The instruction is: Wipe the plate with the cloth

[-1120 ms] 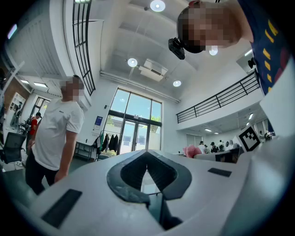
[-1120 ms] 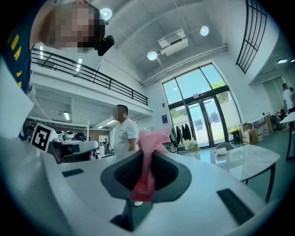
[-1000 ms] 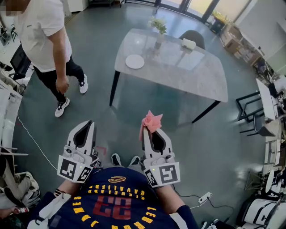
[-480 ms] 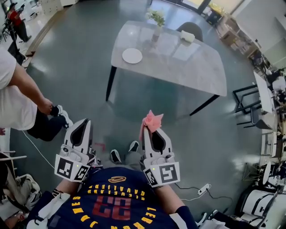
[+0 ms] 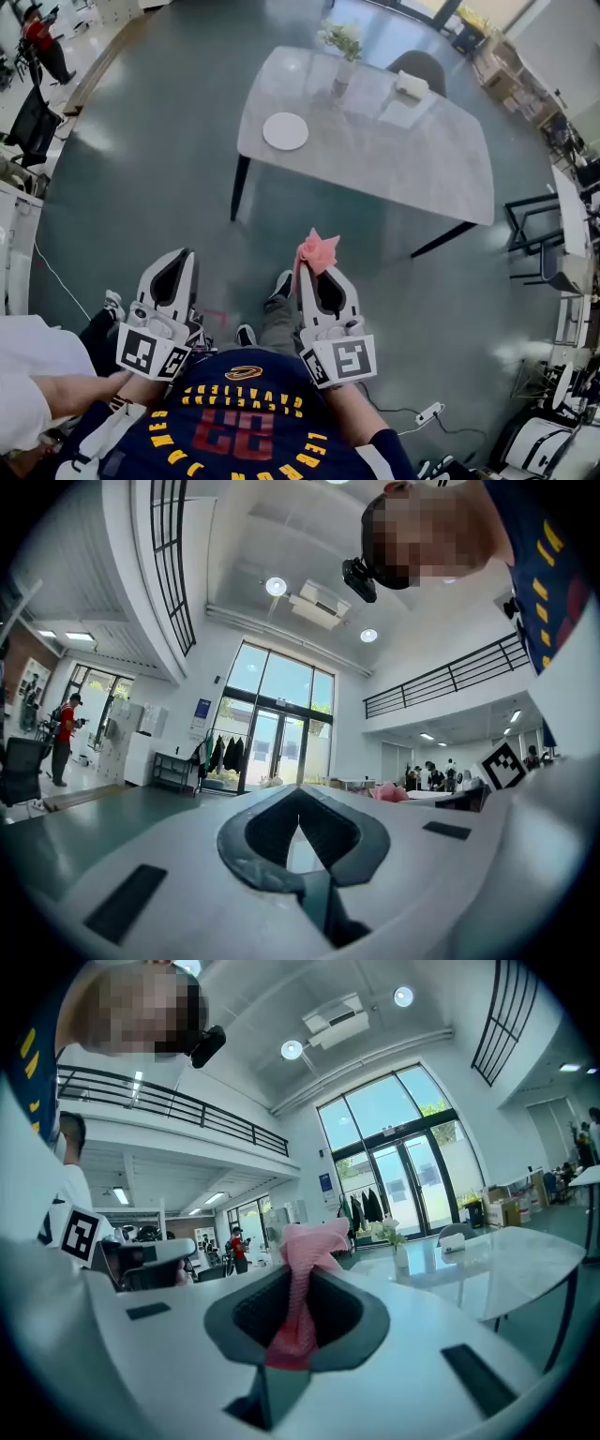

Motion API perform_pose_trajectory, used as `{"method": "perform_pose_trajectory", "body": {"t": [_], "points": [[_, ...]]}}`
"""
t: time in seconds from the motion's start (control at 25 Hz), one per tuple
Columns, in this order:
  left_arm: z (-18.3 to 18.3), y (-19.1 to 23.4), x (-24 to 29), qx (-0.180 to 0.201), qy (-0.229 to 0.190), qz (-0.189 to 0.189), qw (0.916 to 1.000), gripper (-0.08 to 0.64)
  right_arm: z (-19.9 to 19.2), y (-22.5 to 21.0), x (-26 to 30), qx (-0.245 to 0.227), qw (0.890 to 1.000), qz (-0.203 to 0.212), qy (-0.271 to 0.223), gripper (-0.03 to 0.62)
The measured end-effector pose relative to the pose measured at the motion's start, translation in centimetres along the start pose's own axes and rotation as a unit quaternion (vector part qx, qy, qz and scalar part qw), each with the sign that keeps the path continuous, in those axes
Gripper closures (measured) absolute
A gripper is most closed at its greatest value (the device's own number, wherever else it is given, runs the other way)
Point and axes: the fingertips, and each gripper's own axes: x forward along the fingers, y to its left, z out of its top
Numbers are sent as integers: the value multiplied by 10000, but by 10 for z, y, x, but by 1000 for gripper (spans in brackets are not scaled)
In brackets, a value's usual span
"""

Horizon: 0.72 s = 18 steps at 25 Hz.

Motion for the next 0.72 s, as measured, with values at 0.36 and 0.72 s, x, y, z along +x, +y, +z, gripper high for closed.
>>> {"method": "perform_pose_trajectory", "body": {"t": [0.36,0.72], "points": [[-1,38,113,-113,179,428,9989,557,22,-73,99,177,9987,469,13,546],[-18,45,201,123,666,468,9966,557,41,-152,145,284,9986,444,-3,546]]}}
